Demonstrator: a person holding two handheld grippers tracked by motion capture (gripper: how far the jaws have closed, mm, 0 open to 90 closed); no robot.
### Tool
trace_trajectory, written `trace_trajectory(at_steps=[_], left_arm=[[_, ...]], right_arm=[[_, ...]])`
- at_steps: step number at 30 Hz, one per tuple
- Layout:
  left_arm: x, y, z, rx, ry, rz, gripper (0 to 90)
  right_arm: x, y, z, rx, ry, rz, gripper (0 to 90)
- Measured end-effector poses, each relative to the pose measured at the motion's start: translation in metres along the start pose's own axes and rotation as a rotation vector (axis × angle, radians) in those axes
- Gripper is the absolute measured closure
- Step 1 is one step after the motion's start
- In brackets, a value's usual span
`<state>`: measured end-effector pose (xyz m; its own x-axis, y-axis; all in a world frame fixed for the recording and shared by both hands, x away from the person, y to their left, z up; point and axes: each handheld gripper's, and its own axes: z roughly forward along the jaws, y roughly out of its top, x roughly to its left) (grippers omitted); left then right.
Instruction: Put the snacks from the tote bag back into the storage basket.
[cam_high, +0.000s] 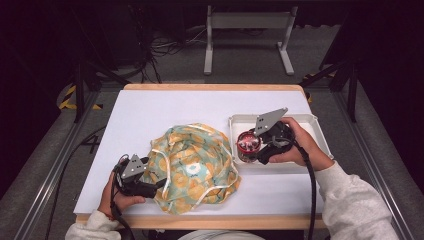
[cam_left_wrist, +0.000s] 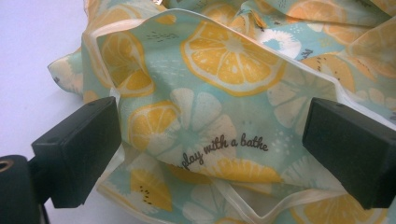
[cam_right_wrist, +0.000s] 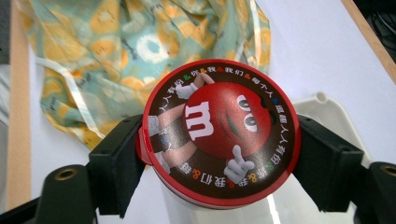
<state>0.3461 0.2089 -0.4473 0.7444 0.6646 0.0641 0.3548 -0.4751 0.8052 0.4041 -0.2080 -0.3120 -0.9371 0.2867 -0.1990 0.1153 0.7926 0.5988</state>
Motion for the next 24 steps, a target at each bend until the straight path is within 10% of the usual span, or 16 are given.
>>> trace_trajectory(at_steps=[24], left_arm=[[0.0002, -0.0003, -0.0007, -0.005, -0.003, 0.001, 5.2]], right_arm=[[-0.0114, -0.0079, 0.0023, 0.074, -0.015, 0.005, 24.1]])
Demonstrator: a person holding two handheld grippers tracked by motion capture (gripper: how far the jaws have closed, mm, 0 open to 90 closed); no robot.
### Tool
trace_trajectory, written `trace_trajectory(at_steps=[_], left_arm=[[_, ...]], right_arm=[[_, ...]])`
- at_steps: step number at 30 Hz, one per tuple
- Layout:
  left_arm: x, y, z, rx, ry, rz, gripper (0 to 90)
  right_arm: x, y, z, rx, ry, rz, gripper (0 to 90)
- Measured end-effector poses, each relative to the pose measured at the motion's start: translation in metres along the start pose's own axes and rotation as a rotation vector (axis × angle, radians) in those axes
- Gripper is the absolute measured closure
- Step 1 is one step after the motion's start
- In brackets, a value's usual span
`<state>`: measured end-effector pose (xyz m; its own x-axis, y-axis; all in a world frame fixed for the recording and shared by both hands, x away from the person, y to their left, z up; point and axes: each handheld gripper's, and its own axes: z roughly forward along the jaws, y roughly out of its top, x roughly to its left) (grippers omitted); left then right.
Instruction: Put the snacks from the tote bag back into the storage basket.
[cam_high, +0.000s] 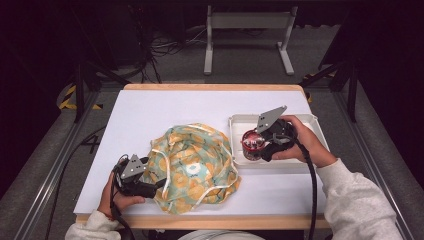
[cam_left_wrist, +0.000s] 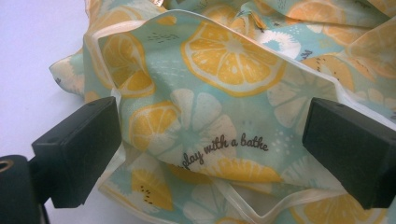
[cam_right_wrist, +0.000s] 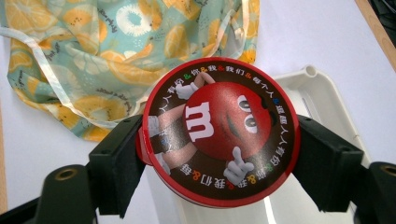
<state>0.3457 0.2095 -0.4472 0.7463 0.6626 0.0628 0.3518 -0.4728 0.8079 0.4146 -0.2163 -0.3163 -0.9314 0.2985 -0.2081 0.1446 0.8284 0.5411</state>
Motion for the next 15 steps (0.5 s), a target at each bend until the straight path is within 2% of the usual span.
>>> trace_trajectory(at_steps=[10, 15], left_arm=[[0.000, 0.000, 0.000, 0.000, 0.001, 0.001, 5.1], [0.000, 0.000, 0.000, 0.002, 0.001, 0.000, 5.1]], right_arm=[[-0.008, -0.005, 0.002, 0.046, -0.011, 0.000, 24.1], [-0.016, -0.012, 0.004, 0.096, -0.011, 0.013, 24.1]])
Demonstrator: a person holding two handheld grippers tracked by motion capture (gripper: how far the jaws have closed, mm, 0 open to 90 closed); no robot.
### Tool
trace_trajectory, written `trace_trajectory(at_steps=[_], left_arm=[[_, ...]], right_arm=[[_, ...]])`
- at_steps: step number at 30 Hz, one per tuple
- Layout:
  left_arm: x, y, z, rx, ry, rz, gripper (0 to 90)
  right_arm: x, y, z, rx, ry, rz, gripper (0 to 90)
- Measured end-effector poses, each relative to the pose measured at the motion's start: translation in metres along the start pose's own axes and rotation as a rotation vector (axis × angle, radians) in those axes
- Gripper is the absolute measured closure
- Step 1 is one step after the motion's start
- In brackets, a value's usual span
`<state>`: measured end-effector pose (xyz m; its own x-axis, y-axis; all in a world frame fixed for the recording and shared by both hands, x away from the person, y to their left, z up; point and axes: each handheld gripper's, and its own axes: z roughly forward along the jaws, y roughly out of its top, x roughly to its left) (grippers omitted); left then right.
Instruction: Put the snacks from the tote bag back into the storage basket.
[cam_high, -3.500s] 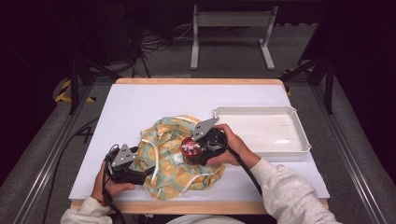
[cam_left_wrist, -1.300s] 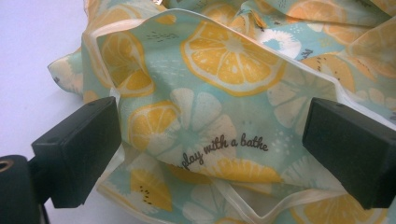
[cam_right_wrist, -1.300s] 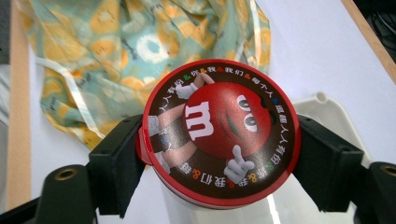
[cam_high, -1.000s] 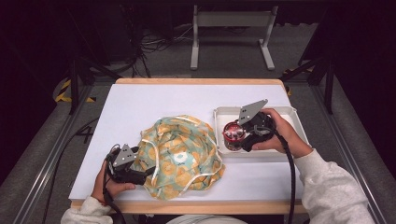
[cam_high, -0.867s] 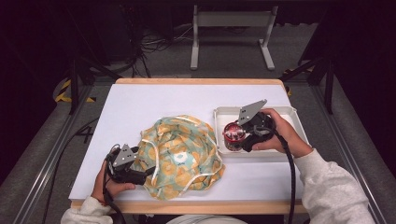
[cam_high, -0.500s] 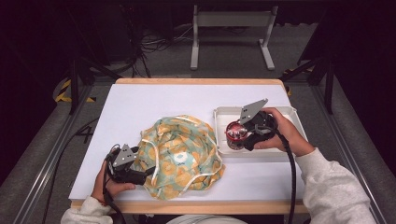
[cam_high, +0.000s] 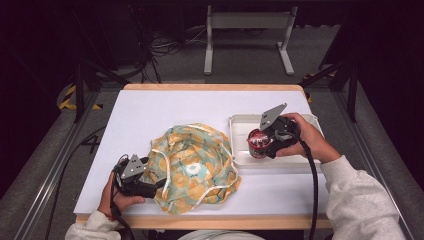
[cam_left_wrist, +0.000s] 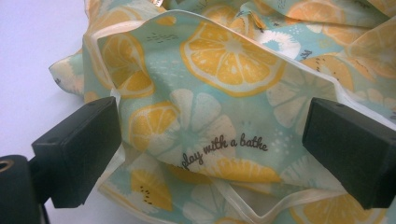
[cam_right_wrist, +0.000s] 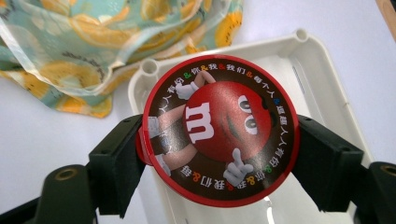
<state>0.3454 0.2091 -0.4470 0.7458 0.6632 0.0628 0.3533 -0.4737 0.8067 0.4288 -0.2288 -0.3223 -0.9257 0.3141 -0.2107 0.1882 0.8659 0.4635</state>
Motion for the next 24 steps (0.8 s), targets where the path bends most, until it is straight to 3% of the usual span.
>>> trace_trajectory(at_steps=[12, 24], left_arm=[[0.000, 0.000, 0.001, 0.001, 0.001, 0.001, 5.2], [0.000, 0.000, 0.000, 0.000, 0.002, -0.001, 5.1]], right_arm=[[-0.012, -0.012, 0.005, 0.057, -0.004, 0.011, 24.1], [-0.016, -0.015, 0.007, 0.107, -0.001, 0.013, 24.1]])
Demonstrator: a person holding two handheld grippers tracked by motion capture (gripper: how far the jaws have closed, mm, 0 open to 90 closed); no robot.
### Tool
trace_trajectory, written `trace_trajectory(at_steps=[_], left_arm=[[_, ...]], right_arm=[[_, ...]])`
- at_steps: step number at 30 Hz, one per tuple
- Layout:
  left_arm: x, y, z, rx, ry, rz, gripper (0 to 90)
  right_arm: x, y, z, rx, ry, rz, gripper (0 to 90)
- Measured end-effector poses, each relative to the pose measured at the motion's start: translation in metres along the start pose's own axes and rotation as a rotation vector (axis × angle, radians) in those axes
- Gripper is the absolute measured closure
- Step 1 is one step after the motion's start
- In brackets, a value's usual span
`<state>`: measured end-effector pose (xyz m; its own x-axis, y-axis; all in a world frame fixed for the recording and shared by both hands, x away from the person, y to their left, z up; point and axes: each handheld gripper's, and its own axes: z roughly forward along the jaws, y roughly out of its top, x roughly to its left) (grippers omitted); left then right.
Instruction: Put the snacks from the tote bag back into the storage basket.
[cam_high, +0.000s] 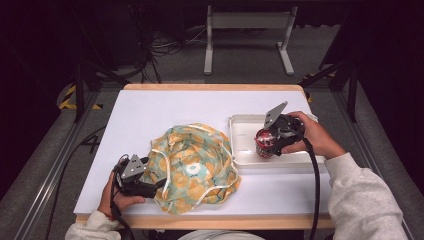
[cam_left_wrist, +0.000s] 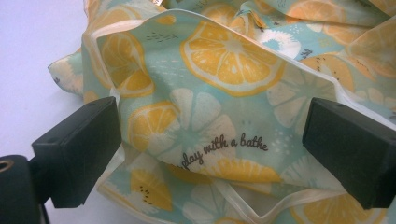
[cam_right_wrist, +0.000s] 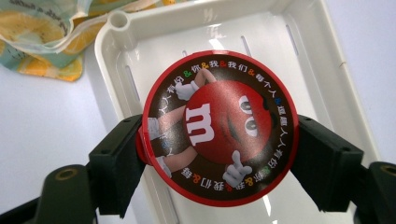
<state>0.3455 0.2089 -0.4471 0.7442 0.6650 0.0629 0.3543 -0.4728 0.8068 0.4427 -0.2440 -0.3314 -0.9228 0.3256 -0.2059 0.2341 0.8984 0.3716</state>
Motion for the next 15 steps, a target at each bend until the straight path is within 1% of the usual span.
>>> trace_trajectory(at_steps=[7, 10, 15], left_arm=[[0.0003, -0.0001, -0.0001, -0.002, -0.002, 0.002, 5.2], [0.0002, -0.0001, 0.0001, -0.001, -0.002, 0.000, 5.2], [0.0001, 0.0002, -0.0008, -0.010, 0.004, 0.003, 5.2]], right_arm=[[-0.0032, -0.0034, 0.0024, 0.019, 0.002, 0.000, 24.1], [-0.0044, -0.0054, 0.0035, 0.032, 0.007, 0.017, 24.2], [-0.0072, -0.0085, 0.0063, 0.040, 0.010, 0.022, 24.1]])
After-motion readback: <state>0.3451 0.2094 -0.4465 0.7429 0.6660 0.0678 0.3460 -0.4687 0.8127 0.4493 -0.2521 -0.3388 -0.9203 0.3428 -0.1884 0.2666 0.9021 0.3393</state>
